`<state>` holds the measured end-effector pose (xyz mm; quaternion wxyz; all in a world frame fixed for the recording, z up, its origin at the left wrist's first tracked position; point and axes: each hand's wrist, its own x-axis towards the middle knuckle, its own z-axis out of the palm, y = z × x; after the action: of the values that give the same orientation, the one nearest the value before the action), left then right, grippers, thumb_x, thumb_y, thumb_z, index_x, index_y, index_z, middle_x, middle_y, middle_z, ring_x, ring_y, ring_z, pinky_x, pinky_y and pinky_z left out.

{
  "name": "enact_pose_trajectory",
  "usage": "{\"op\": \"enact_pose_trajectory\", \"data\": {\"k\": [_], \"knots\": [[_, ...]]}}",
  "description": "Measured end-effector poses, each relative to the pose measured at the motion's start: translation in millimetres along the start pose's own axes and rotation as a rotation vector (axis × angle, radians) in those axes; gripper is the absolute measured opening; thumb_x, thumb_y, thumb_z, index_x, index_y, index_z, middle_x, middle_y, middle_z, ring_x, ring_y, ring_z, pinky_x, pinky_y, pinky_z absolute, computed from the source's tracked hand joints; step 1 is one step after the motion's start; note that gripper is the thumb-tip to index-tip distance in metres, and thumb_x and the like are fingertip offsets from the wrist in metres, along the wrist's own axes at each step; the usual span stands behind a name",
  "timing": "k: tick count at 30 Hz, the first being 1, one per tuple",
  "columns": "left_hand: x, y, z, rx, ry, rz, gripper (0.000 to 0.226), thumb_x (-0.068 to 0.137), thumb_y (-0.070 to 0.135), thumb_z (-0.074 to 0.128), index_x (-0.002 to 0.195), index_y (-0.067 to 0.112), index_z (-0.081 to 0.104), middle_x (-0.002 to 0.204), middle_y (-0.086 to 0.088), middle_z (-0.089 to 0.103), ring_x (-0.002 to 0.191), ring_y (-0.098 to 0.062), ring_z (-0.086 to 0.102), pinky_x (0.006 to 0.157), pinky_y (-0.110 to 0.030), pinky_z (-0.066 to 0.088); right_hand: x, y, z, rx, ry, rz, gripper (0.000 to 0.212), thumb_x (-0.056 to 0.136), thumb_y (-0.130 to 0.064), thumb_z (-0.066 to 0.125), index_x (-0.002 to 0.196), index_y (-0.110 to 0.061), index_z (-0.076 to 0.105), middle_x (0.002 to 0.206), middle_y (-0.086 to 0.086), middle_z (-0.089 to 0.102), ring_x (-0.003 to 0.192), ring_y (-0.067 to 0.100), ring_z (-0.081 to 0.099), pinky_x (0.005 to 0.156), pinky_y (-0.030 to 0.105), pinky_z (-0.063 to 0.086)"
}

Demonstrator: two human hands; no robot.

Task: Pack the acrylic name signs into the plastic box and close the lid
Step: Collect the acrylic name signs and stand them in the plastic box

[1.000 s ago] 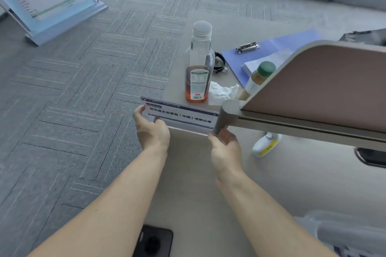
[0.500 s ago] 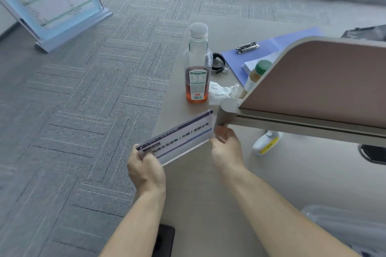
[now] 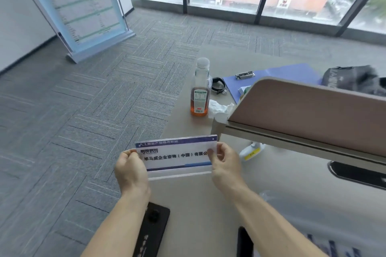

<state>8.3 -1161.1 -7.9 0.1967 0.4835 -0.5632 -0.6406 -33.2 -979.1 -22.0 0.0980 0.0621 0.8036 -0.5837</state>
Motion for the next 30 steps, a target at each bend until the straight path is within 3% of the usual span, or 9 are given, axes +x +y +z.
{"op": "enact_pose_trajectory", "data": {"k": [2, 5, 9, 13, 16, 21, 24, 27, 30], "knots": [[-18.6, 25.2, -3.7, 0.027, -0.045, 0.046, 0.025, 0.09, 0.004, 0.042, 0.075, 0.019, 0.056, 0.077, -0.005, 0.057, 0.072, -0.023, 0.051, 0.067, -0.04, 0.045, -16.8, -18.1, -18.8, 0.027, 0.018, 0.02, 0.013, 0.098, -0.026, 0.06, 0.087, -0.031, 0.062, 0.085, -0.016, 0.068, 0.081, -0.002, 0.062, 0.07, 0.01, 0.047], [-55.4, 63.1, -10.8, 0.018, -0.143, 0.138, 0.021, 0.093, 0.014, 0.048, 0.076, 0.019, 0.058, 0.072, -0.003, 0.053, 0.072, -0.022, 0.048, 0.068, -0.04, 0.044, -46.2, -50.5, -53.7, 0.099, 0.063, 0.014, 0.007, 0.095, -0.029, 0.064, 0.095, -0.024, 0.068, 0.092, -0.008, 0.073, 0.091, 0.01, 0.068, 0.083, 0.024, 0.053], [-118.3, 108.4, -12.7, 0.064, -0.34, 0.367, 0.022, 0.103, 0.026, 0.051, 0.088, 0.017, 0.064, 0.075, -0.001, 0.063, 0.068, -0.018, 0.053, 0.065, -0.034, 0.046, -94.6, -95.6, -119.8, 0.205, 0.141, -0.025, 0.01, 0.093, -0.03, 0.067, 0.091, -0.022, 0.071, 0.088, -0.003, 0.076, 0.086, 0.013, 0.068, 0.078, 0.025, 0.051], [-177.5, 134.8, -5.9, 0.052, -0.642, 0.426, 0.027, 0.099, 0.049, 0.053, 0.091, 0.026, 0.065, 0.08, 0.0, 0.07, 0.06, -0.013, 0.054, 0.056, -0.032, 0.042, -145.9, -130.5, -199.4, 0.206, 0.232, -0.084, 0.017, 0.087, -0.037, 0.07, 0.094, -0.022, 0.073, 0.083, -0.013, 0.077, 0.077, 0.0, 0.068, 0.078, 0.031, 0.052], [-218.7, 142.3, 6.7, 0.129, -0.781, 0.498, 0.021, 0.088, 0.036, 0.077, 0.1, 0.022, 0.067, 0.087, 0.002, 0.076, 0.068, -0.01, 0.07, 0.064, -0.036, 0.058, -185.9, -146.9, -252.4, 0.163, 0.33, -0.17, 0.019, 0.086, -0.036, 0.069, 0.095, -0.019, 0.072, 0.082, -0.013, 0.076, 0.076, -0.003, 0.067, 0.078, 0.029, 0.05], [-279.1, 131.0, 31.6, 0.118, -0.978, 0.541, 0.037, 0.074, 0.025, 0.088, 0.103, 0.023, 0.065, 0.1, -0.006, 0.076, 0.088, -0.017, 0.076, 0.074, -0.031, 0.062, -248.1, -145.6, -324.0, -0.008, 0.455, -0.281, 0.006, 0.092, -0.024, 0.069, 0.091, -0.018, 0.071, 0.087, 0.002, 0.075, 0.081, 0.006, 0.065, 0.081, 0.028, 0.051], [-319.4, 116.8, 38.7, 0.236, -0.962, 0.835, 0.054, 0.072, 0.021, 0.092, 0.117, 0.028, 0.063, 0.116, 0.007, 0.07, 0.103, -0.009, 0.069, 0.091, -0.03, 0.055, -274.3, -137.5, -362.9, -0.163, 0.553, -0.297, 0.006, 0.093, -0.026, 0.069, 0.088, -0.029, 0.07, 0.088, -0.016, 0.075, 0.088, 0.005, 0.068, 0.086, 0.023, 0.052], [-366.5, 116.3, 44.1, 0.439, -1.049, 1.18, 0.064, 0.077, 0.023, 0.087, 0.133, 0.035, 0.057, 0.127, 0.019, 0.063, 0.092, 0.001, 0.06, 0.089, -0.027, 0.049, -290.3, -132.5, -397.7, -0.466, 0.544, -0.309, 0.014, 0.094, -0.044, 0.062, 0.101, -0.033, 0.068, 0.093, -0.018, 0.075, 0.082, 0.008, 0.071, 0.085, 0.038, 0.057], [-410.0, 106.7, 53.7, 0.69, -1.276, 1.301, 0.04, 0.09, 0.033, 0.069, 0.127, 0.042, 0.06, 0.111, 0.021, 0.073, 0.099, 0.0, 0.067, 0.09, -0.032, 0.056, -300.0, -131.8, -423.1, -0.776, 0.52, -0.423, 0.01, 0.094, -0.043, 0.062, 0.102, -0.037, 0.065, 0.09, -0.022, 0.073, 0.065, -0.01, 0.059, 0.066, 0.031, 0.054]]}}
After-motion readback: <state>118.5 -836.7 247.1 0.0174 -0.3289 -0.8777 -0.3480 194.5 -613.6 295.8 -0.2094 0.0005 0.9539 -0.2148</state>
